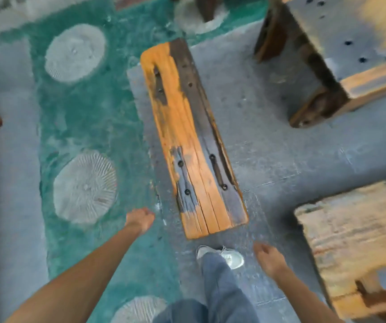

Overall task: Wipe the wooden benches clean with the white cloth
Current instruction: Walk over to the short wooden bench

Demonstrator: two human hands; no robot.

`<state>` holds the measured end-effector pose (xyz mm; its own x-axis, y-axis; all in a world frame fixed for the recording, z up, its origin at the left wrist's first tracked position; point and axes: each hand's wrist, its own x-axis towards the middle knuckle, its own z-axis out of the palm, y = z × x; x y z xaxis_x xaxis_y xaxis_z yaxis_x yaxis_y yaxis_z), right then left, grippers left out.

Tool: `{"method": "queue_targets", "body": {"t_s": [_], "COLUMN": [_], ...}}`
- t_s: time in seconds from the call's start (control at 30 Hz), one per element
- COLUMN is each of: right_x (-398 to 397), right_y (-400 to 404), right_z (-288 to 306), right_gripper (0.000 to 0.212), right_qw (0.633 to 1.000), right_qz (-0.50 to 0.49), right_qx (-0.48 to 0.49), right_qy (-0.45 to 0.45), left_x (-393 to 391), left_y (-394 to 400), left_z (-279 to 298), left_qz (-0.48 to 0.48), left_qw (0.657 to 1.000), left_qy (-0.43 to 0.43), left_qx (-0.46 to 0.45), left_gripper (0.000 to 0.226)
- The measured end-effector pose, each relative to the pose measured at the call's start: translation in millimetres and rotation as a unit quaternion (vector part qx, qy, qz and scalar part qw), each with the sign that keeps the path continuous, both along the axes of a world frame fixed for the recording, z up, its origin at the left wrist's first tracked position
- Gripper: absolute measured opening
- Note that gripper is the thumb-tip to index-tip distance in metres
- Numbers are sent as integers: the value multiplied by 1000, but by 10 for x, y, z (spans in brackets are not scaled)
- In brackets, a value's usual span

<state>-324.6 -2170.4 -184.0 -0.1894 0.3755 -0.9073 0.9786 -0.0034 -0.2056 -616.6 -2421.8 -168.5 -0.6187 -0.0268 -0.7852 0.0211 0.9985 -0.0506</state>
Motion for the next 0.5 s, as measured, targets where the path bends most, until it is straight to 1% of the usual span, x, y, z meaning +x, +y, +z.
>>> {"method": "queue_targets", "body": {"t_s": [0.07, 0.13, 0.2, 0.3, 0.37, 0.4, 0.5], "right_x": [56, 78, 102, 148, 190, 233, 370], "right_y": [-180, -359, -496, -651, -696, -708, -760], "right_z": [-103, -242, -380, -681, -934, -1066, -1326], "right_gripper": [26, 26, 30, 38, 40, 41, 43], "right_qw": [998, 993, 992, 986, 986, 987, 988], "right_qz": [65, 114, 127, 158, 150, 130, 69], "right_qx": [-10, -3, -6, 0, 18, 26, 58], "right_qy": [-12, -6, 6, 42, 70, 90, 128], "left_x": [256, 549, 838, 1247, 1420, 1471, 1689], "left_y": [-109, -185, -216, -213, -122, -54, 85], "left_z": [-166, -396, -623, -1012, -1266, -1351, -1644], "left_qz": [23, 77, 117, 143, 167, 174, 165], "left_qw": [999, 994, 987, 976, 967, 964, 954], "left_qy": [12, 26, 28, 44, 57, 57, 80], "left_qx": [23, 69, 110, 155, 184, 194, 238], "left_gripper": [34, 36, 43, 53, 59, 60, 56]}}
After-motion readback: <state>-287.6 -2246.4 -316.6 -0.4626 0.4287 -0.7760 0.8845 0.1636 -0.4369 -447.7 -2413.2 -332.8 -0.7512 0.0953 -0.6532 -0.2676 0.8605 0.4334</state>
